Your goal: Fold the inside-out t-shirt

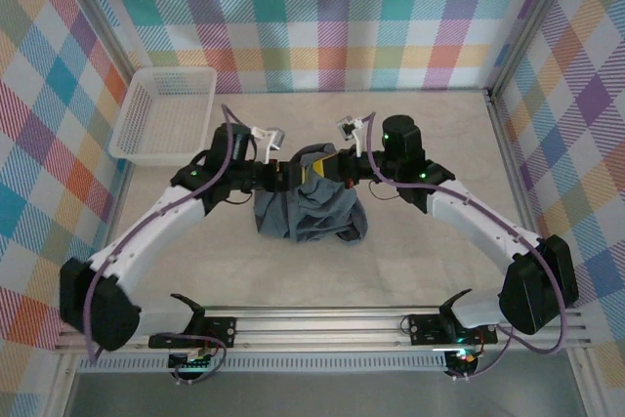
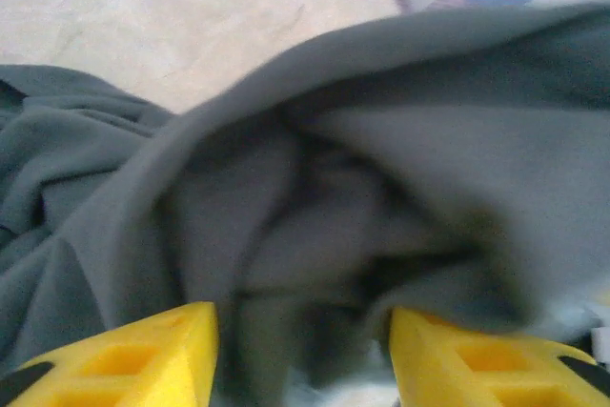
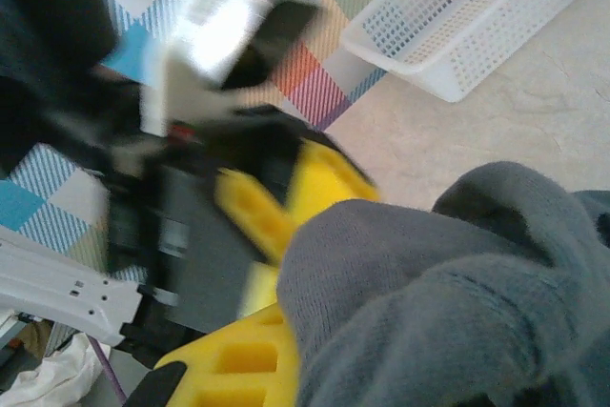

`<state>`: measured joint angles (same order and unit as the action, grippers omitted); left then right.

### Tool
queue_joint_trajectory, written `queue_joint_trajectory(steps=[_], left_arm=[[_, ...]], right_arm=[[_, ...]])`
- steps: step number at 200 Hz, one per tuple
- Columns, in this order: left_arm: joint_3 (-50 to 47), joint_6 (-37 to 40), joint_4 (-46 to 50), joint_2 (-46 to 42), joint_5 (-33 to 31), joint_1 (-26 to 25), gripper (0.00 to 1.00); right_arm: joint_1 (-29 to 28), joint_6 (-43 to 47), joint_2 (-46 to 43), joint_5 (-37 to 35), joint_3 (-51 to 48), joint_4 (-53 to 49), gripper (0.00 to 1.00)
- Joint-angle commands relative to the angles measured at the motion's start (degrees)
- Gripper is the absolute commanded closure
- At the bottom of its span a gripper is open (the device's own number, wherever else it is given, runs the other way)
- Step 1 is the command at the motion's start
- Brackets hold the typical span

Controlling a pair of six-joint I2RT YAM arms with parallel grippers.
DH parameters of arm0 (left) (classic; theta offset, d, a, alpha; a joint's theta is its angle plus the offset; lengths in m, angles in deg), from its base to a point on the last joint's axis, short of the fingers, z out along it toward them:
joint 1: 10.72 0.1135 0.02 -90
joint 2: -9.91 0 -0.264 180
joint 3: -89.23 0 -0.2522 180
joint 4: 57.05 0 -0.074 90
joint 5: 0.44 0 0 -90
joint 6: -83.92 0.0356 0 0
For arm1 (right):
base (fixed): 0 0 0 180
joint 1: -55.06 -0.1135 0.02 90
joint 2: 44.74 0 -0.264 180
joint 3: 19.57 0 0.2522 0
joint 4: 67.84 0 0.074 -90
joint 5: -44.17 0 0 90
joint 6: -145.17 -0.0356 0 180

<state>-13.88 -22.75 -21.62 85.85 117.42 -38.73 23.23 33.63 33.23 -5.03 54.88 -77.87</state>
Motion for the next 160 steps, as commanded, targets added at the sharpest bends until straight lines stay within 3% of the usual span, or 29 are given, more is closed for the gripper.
queue_joint_trajectory(steps=[1, 7, 15, 32, 42, 74, 82, 105, 130, 141, 160], left_arm=[[0.6, 1.4, -3.2, 4.0, -2.0, -0.6, 0.4], [0.9, 1.4, -3.7, 4.9, -1.8, -0.6, 0.41], [1.4, 1.3, -4.0, 5.5, -1.2, -0.6, 0.5], [2.3, 0.3, -4.1, 4.8, -0.3, -0.6, 1.0], [2.2, -2.4, -5.2, 2.9, 1.8, 0.3, 1.0], [-0.9, -22.4, -24.7, -2.6, 16.4, 4.9, 1.0], [-0.5, -23.3, -24.7, -3.1, 17.3, 4.9, 1.0], [-1.0, -22.5, -22.1, -3.8, 17.8, 4.8, 1.0], [-1.6, -19.8, -18.5, -3.1, 17.0, 4.8, 1.0], [-1.9, -19.7, -18.6, -2.7, 16.8, 4.8, 1.0], [-1.2, -19.6, -18.4, -1.8, 16.9, 4.6, 1.0]], right_arm=[[0.3, -1.3, -0.4, 3.1, 2.3, 0.6, 1.0], [0.3, -1.6, -0.4, 3.0, 2.4, 0.4, 1.0], [0.4, -1.7, -0.5, 2.3, 2.7, -0.6, 1.0], [1.2, -1.3, -0.3, 0.8, 2.7, -3.6, 1.0], [2.5, -1.3, -0.3, -0.5, 1.4, -4.3, 1.0], [9.2, -1.2, 3.6, 0.3, -6.7, -3.2, 0.91], [9.8, -1.3, 4.4, 1.5, -7.2, -3.3, 0.86], [9.9, -1.4, 2.2, 1.6, -6.5, -4.9, 0.58], [10.0, -0.2, -7.0, -12.5, -8.6, -9.6, 0.42], [9.9, -2.6, -11.0, -16.1, -9.9, -10.3, 0.42], [4.9, -10.6, -12.4, -24.5, -6.2, -18.1, 0.6]])
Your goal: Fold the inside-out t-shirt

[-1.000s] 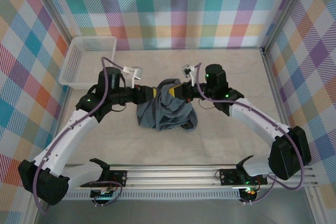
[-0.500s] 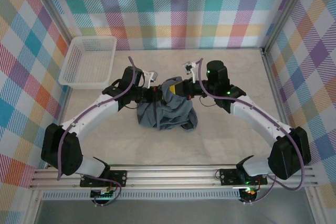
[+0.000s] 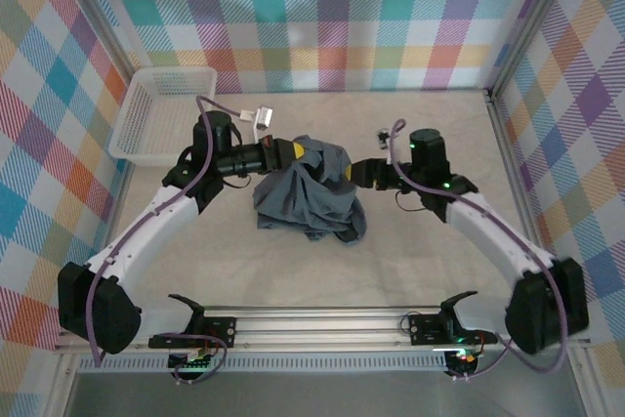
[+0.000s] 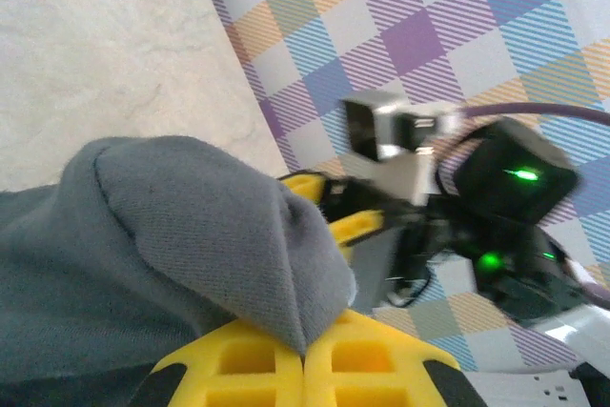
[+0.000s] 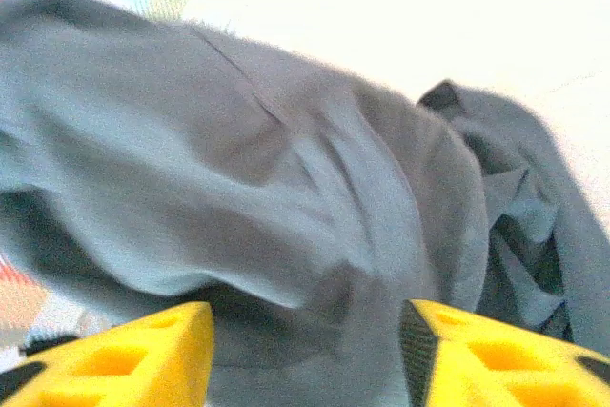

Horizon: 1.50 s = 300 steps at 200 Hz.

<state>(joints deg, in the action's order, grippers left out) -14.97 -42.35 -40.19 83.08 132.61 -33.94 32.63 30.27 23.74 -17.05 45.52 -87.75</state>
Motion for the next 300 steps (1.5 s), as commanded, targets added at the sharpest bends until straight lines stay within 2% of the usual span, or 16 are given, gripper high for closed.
queue_joint_trajectory(steps=[1, 25, 45, 67, 81, 94, 107, 118, 153, 181, 207, 221, 237, 272, 285, 300], left_arm=[[-0.1, 0.0, 0.2, 1.0, 1.7, -0.2, 1.0], [1.1, 0.7, 1.0, 1.6, 0.9, -0.4, 1.0], [1.3, 0.6, 1.1, 1.7, 0.0, -0.5, 1.0], [1.5, 0.3, 1.1, 1.9, -0.1, -0.7, 1.0], [1.9, 0.5, 1.3, 1.9, 0.3, -0.7, 1.0], [2.3, 1.6, 2.5, 2.0, 0.0, -0.7, 1.0], [2.7, 3.7, 5.1, 1.9, -1.5, -0.7, 1.0], [2.7, 6.8, 8.2, 1.8, -3.8, -0.6, 1.0], [-0.1, 17.3, 14.7, 5.3, -13.3, 1.6, 1.0], [0.4, 17.9, 13.3, 5.9, -11.5, 2.7, 0.97], [0.5, 23.5, 18.5, 0.4, -14.9, 2.7, 0.64], [-0.3, 26.0, 21.7, -4.0, -18.1, 2.6, 0.53], [-1.8, 27.8, 22.6, -8.8, -18.3, 0.8, 0.52], [-3.6, 27.7, 19.0, -11.0, -23.2, -9.4, 0.74], [-2.7, 26.9, 17.9, -7.6, -22.1, -11.0, 0.74], [-1.0, 27.4, 17.7, -3.2, -22.1, -12.6, 0.63]], right_arm=[[-4.9, -7.3, -2.8, -13.0, 3.4, -8.8, 0.6], [-14.7, -10.4, 0.2, -23.1, 7.8, -11.9, 0.55], [-15.6, -14.6, 3.8, -26.3, 9.5, -11.7, 0.48], [-16.0, -13.3, 8.6, -24.4, 12.0, -10.8, 0.39], [-16.1, -11.9, 11.3, -24.5, 13.5, -10.9, 0.45], [-16.1, -9.8, 11.8, -23.8, 14.5, -9.7, 0.61], [-16.1, -7.7, 10.9, -21.6, 16.0, -9.2, 0.87], [-15.9, -6.2, 9.5, -17.1, 17.2, -9.5, 1.0], [-13.1, -8.0, 3.1, 10.7, 14.4, 1.7, 1.0], [-10.2, -11.7, 2.3, 20.6, 10.8, 8.2, 1.0], [-8.1, -12.1, 2.4, 22.9, 8.8, 10.6, 1.0], [-7.0, -11.4, 2.8, 23.0, 8.4, 9.7, 1.0], [-6.5, -9.2, 3.7, 23.4, 9.3, 6.4, 1.0], [-6.5, -7.4, 4.6, 23.0, 11.0, 3.1, 1.0], [-6.4, -7.3, 4.6, 22.8, 11.3, 2.7, 1.0], [-6.4, -7.3, 4.7, 22.5, 11.6, 2.4, 1.0]])
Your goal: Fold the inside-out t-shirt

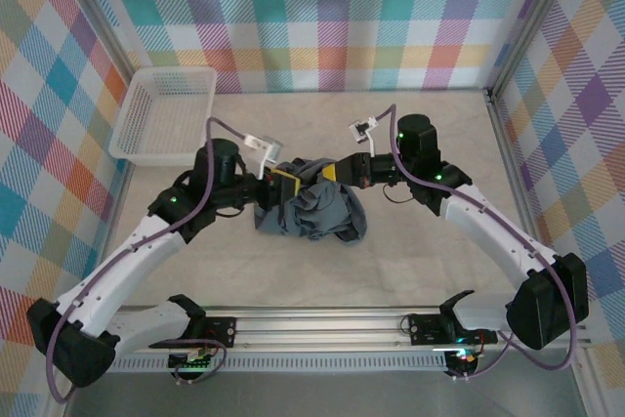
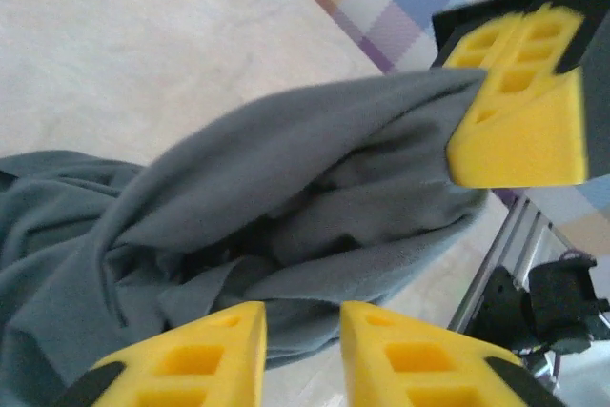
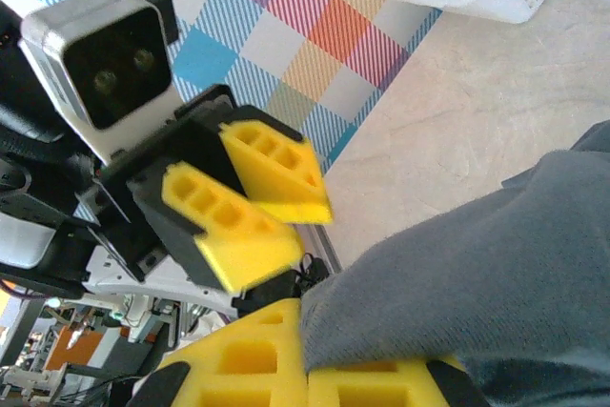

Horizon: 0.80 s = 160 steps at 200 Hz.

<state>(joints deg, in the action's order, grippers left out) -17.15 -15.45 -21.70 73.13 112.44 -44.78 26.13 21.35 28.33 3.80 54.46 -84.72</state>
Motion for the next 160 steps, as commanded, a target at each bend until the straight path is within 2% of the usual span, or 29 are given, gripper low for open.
queue_joint_trajectory(steps=[1, 19, 29, 44, 48, 57, 69, 88, 114, 126, 147, 160], left_arm=[[1.3, 0.6, -0.7, 7.1, -2.1, -1.8, 0.61], [3.3, 0.5, 2.1, 11.8, -9.5, -2.2, 0.42], [4.1, 0.9, 3.7, 13.4, -14.1, -2.2, 0.38], [3.6, 1.1, 3.5, 14.1, -16.8, -2.2, 0.38], [3.5, 1.0, 3.4, 14.1, -17.3, -2.2, 0.41], [3.2, 0.9, 3.6, 14.2, -17.3, -2.1, 0.57], [3.2, 1.0, 4.4, 13.9, -16.7, -1.9, 1.0], [2.6, -2.0, 2.7, 9.6, -10.7, 1.2, 1.0], [0.0, -12.6, -9.1, 0.9, 2.2, 9.7, 1.0], [-0.1, -12.3, -10.5, -0.8, 5.3, 10.0, 1.0], [-2.8, -7.8, -8.7, -1.9, 7.9, 7.3, 1.0], [-5.0, -5.0, -6.3, -2.4, 7.2, 5.2, 1.0]], right_arm=[[0.0, 1.6, 0.1, 1.7, 2.6, -0.7, 1.0], [0.0, 1.7, 0.0, 1.8, 3.0, -1.2, 1.0], [0.0, 2.0, -0.4, 1.6, 3.1, -1.7, 1.0], [0.0, 2.4, -0.9, 1.3, 3.1, -2.3, 1.0], [0.1, 2.5, -1.0, 1.2, 3.1, -2.4, 1.0], [0.1, 2.7, -1.3, 0.7, 2.9, -2.8, 1.0], [0.6, 2.6, -1.9, 0.0, 2.2, -2.6, 1.0], [2.7, 2.6, -4.0, -4.4, -0.8, -3.2, 1.0], [4.5, 7.4, -7.9, -10.4, -12.2, -4.1, 0.99], [4.5, 8.1, -8.8, -9.9, -18.5, -3.0, 0.92], [4.4, 8.9, -9.5, -9.0, -22.1, -4.5, 0.59], [4.4, 10.5, -10.7, -11.1, -20.6, -6.8, 0.5]])
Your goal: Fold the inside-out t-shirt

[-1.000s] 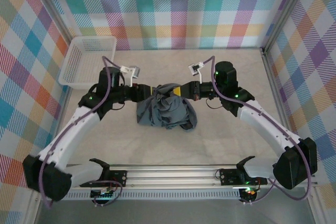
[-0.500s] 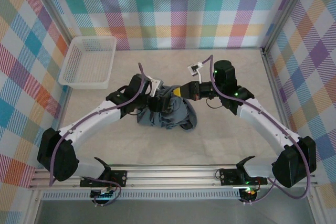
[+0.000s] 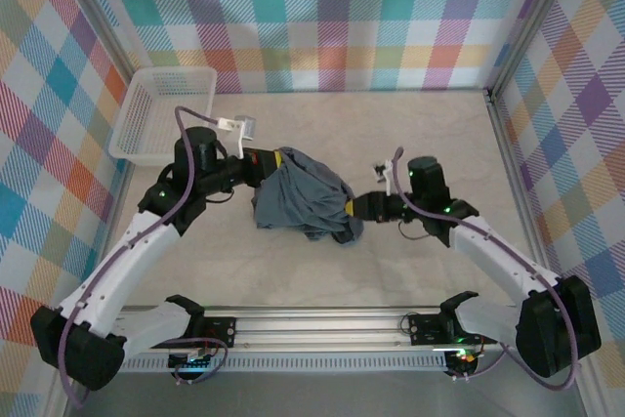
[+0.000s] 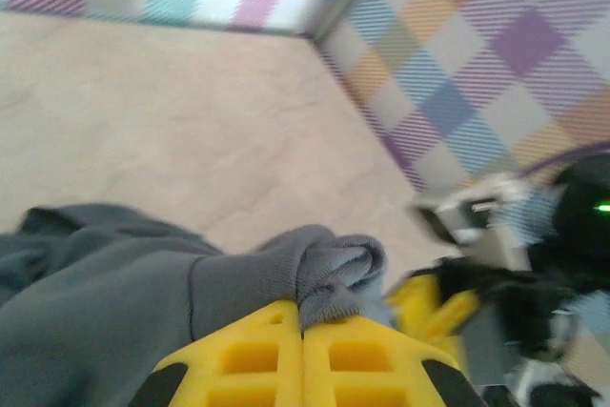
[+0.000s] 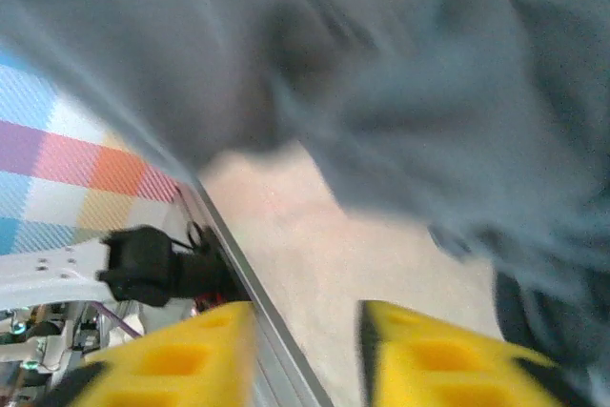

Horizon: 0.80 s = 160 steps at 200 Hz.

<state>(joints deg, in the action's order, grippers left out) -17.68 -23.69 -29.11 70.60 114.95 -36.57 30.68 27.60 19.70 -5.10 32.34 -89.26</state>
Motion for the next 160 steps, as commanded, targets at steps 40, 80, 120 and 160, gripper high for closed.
queue_joint_trajectory(steps=[40, 80, 120, 160], left_arm=[[-7.5, 7.1, 4.2, -0.7, 3.0, -6.1, 1.0], [-5.8, 8.7, 4.3, 0.5, 2.7, -6.2, 1.0], [-5.4, 9.1, 5.1, 0.8, 1.6, -6.3, 1.0], [-5.4, 9.4, 4.8, -0.1, 1.5, -6.3, 1.0]], right_arm=[[-2.5, 17.0, -3.7, -10.9, 6.5, -1.0, 0.4], [-6.5, 23.4, 2.1, -4.4, 12.1, 4.7, 0.39], [-9.8, 22.0, 10.3, 4.3, 17.7, 1.7, 0.39], [-11.2, 21.2, 15.7, -3.0, 19.0, -2.7, 0.47]])
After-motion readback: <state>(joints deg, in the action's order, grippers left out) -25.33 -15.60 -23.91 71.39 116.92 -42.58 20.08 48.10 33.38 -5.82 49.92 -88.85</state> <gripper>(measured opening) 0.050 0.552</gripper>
